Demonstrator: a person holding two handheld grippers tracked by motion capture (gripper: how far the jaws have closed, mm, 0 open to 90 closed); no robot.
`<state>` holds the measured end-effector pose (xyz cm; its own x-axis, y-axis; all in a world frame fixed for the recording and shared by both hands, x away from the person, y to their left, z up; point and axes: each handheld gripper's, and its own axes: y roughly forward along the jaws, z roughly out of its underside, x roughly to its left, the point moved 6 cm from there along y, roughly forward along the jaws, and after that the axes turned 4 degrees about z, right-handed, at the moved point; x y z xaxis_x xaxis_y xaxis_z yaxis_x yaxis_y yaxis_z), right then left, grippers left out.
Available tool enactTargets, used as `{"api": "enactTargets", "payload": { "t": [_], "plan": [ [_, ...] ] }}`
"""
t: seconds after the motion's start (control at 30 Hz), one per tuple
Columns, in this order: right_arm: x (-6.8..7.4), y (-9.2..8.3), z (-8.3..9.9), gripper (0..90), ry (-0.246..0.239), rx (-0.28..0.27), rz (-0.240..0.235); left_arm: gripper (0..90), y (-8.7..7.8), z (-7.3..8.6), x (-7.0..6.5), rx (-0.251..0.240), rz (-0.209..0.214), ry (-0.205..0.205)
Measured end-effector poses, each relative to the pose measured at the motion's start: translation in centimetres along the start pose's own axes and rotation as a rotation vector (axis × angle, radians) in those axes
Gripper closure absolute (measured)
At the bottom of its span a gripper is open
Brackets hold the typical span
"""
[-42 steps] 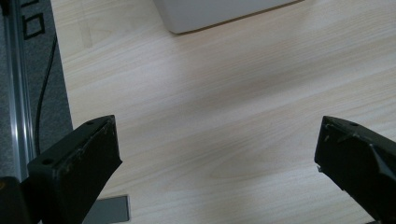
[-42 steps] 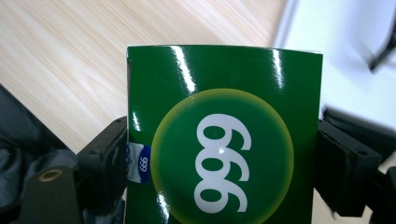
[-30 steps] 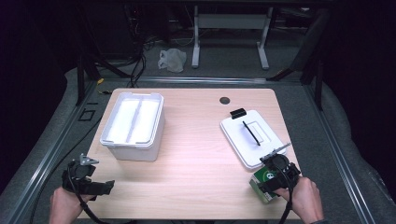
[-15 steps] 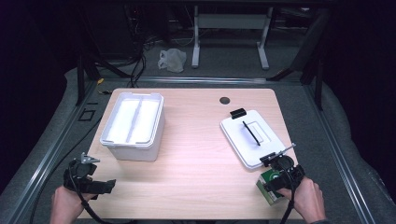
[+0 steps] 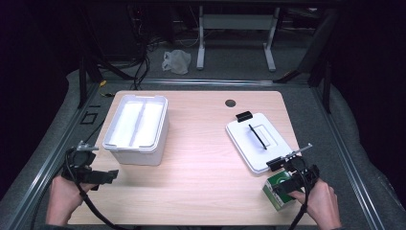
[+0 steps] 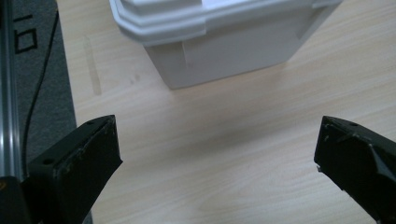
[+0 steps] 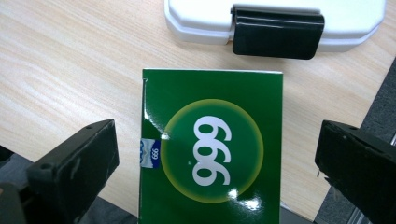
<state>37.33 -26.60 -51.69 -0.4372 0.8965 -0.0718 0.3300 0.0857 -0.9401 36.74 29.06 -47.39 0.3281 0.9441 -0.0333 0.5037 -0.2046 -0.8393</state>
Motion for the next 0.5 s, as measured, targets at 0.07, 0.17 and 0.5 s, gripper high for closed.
{"api": "enactTargets", "payload": {
  "t": [0.07,0.17,0.5],
  "plan": [
    [-0.2,-0.1,0.0,0.0,0.001,-0.002,0.003,0.0,-0.3,-1.2,0.0,0.002,0.013,0.007],
    [-0.3,-0.1,0.0,0.0,0.006,-0.010,0.008,0.0,-0.6,-3.0,0.2,0.000,0.030,0.008],
    [-0.4,-0.5,-0.2,0.0,0.008,-0.025,0.009,0.0,1.3,-9.4,0.7,0.041,0.017,0.004]
  ]
}}
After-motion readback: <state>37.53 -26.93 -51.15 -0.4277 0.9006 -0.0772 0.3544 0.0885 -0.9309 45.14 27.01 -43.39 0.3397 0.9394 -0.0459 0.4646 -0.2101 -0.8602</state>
